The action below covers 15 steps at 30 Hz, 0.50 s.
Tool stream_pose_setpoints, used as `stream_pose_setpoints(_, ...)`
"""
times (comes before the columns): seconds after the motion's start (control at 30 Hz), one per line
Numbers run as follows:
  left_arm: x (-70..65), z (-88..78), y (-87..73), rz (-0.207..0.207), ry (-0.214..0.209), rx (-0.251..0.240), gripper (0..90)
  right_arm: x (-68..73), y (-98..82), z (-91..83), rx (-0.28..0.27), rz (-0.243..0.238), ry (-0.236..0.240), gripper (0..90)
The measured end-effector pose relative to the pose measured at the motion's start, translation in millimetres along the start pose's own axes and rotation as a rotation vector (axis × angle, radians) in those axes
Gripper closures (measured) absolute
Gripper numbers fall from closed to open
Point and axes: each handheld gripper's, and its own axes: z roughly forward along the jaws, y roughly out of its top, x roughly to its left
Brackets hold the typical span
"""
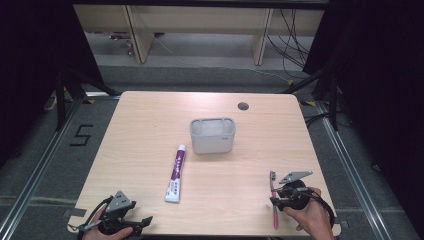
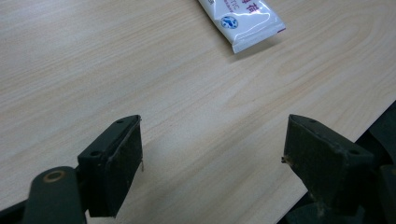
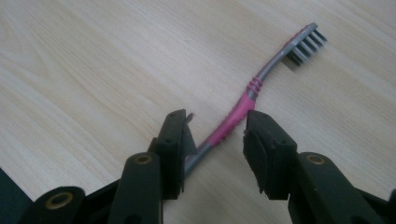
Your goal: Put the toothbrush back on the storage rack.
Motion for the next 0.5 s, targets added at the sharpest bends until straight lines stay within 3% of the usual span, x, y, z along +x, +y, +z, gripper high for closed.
stream_pose_setpoints(0.17,0.2,-0.1,0.0,0.003,0.001,0.001,19.0,0.2,4.3,4.9,0.036,-0.013,-0.008,59.9)
stream_pose_setpoints(0.27,-0.2,0.2,0.0,-0.003,0.000,-0.005,19.0,1.3,6.8,8.3,0.081,0.018,-0.023,59.9)
stream_pose_setpoints(0.33,-0.1,0.1,0.0,-0.003,0.000,-0.005,19.0,-2.0,7.5,9.6,0.074,-0.010,-0.033,59.9)
stream_pose_setpoints(0.5,0.1,-0.4,0.2,-0.002,0.001,-0.002,19.0,-3.4,9.4,12.8,0.111,-0.003,-0.033,60.1)
